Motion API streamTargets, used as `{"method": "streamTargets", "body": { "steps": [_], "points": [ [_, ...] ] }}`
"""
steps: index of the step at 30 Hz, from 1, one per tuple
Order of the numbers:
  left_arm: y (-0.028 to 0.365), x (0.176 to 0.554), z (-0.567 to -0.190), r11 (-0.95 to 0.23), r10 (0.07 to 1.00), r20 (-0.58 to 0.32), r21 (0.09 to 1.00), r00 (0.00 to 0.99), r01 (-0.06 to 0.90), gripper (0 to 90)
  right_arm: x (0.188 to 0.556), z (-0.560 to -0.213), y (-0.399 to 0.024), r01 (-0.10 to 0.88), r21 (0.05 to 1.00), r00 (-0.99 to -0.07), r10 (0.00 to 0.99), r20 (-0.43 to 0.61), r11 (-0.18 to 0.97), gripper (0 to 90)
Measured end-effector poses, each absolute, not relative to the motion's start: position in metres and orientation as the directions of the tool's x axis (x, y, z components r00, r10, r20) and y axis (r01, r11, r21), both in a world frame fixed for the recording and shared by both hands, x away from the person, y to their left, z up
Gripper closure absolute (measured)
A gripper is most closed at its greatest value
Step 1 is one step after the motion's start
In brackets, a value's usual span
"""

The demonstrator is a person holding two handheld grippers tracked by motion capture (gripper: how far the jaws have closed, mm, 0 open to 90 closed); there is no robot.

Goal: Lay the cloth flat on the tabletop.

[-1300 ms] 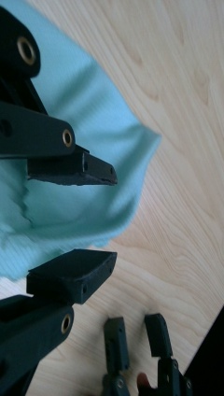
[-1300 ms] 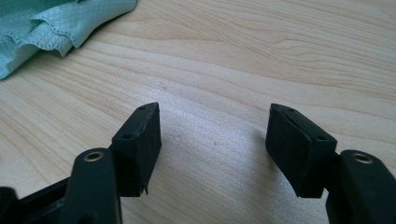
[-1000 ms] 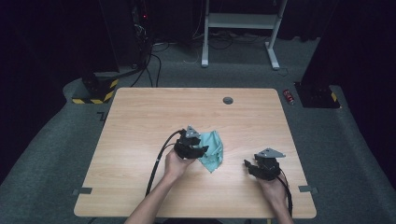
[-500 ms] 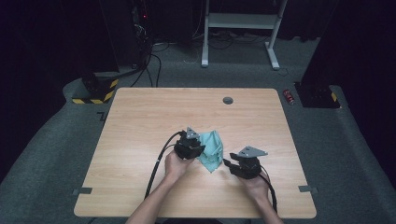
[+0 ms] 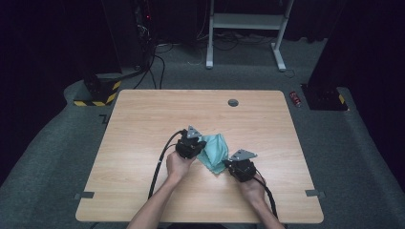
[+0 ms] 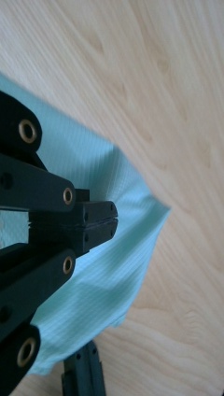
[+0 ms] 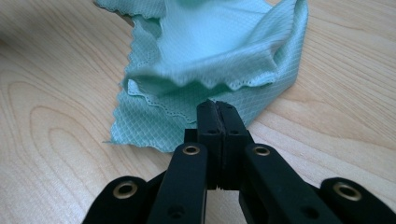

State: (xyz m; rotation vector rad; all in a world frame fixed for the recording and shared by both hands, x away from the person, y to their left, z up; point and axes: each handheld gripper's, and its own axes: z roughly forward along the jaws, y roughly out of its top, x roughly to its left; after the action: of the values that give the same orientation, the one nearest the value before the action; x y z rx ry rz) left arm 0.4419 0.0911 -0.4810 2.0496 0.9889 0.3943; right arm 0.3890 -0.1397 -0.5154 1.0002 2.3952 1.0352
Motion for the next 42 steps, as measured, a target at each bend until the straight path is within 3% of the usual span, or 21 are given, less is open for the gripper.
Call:
{"method": "streamTargets", "body": {
  "steps": [18, 21, 28, 36, 42],
  "points": [
    [0.144, 0.455, -0.484, -0.289, 0.869, -0.057, 0.749, 0.492, 0.597, 89.3, 0.383, -0.509, -0.169, 0.469, 0.74, -0.691, 0.722, -0.032, 0.482, 89.0],
    [0.141, 0.45, -0.483, -0.299, 0.853, -0.058, 0.759, 0.518, 0.578, 81.6, 0.384, -0.511, -0.168, 0.469, 0.74, -0.686, 0.727, -0.04, 0.483, 80.3],
    [0.124, 0.419, -0.475, -0.392, 0.761, -0.047, 0.762, 0.648, 0.516, 63.7, 0.376, -0.499, -0.161, 0.41, 0.785, -0.727, 0.686, -0.025, 0.464, 77.6],
    [0.121, 0.392, -0.496, -0.434, 0.728, -0.069, 0.723, 0.682, 0.537, 60.2, 0.377, -0.507, -0.134, 0.396, 0.751, -0.784, 0.621, -0.022, 0.527, 74.0],
    [0.112, 0.385, -0.505, -0.502, 0.714, -0.009, 0.69, 0.7, 0.521, 57.1, 0.379, -0.511, -0.123, 0.401, 0.727, -0.803, 0.595, -0.013, 0.557, 72.1]
  ]
}}
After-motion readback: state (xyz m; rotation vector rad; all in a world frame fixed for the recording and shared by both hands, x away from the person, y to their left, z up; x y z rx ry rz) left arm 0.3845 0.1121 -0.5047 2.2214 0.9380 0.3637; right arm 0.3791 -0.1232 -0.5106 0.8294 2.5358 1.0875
